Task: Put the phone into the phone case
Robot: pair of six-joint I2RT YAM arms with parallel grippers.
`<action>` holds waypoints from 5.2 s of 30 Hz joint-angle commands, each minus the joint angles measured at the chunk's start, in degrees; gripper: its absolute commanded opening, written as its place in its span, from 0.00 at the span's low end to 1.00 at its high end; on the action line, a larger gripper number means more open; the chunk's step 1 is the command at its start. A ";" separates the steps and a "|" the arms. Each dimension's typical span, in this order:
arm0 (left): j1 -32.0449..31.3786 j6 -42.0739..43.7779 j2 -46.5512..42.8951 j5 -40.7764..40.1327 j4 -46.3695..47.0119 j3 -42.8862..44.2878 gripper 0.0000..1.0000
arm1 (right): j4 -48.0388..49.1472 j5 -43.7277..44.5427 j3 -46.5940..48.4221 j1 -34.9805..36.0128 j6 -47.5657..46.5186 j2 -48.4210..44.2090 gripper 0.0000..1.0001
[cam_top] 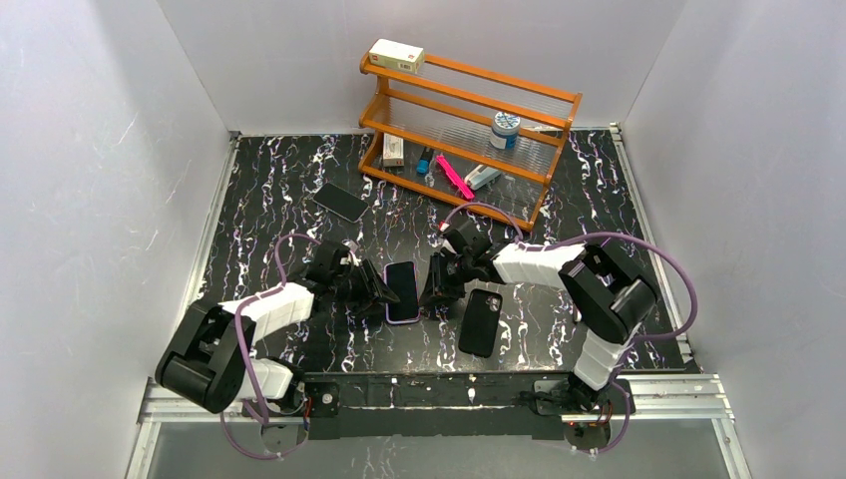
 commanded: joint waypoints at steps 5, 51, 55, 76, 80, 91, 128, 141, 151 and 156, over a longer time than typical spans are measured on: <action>-0.23 -1.17 0.22 2.03 2.82 -2.29 0.42 | 7.53 -4.50 1.12 0.33 1.04 2.31 0.17; 7.29 5.73 5.61 4.18 -7.82 8.76 0.49 | 14.98 1.71 -0.80 -0.17 4.17 0.58 0.81; 7.36 5.06 7.16 5.83 -4.52 6.27 0.47 | 16.63 1.82 -0.57 -0.06 5.25 2.48 0.86; 7.37 2.76 9.86 13.16 -3.13 4.32 0.28 | 19.33 -3.56 2.98 0.51 11.74 6.62 0.92; 7.40 6.05 10.37 10.55 -7.04 4.54 0.28 | 28.52 -8.64 -0.06 0.29 15.29 5.26 0.91; 7.38 9.43 9.20 7.99 -9.96 4.08 0.24 | 39.34 -13.73 -5.26 0.40 20.53 5.04 0.91; 7.38 -0.55 3.48 12.15 1.92 -3.85 0.22 | 31.95 -13.07 -4.79 0.60 15.89 6.85 0.01; 7.39 -0.54 2.64 12.12 1.92 -5.12 0.23 | 30.44 -11.90 -4.96 0.68 14.78 2.94 0.42; 7.37 1.06 -0.19 12.34 -3.14 -2.37 0.34 | 29.54 -10.20 -6.49 0.31 14.07 0.06 0.01; 7.42 5.62 -6.74 11.38 -15.60 6.70 0.66 | 24.99 -7.39 -6.06 -1.62 9.62 -7.26 0.01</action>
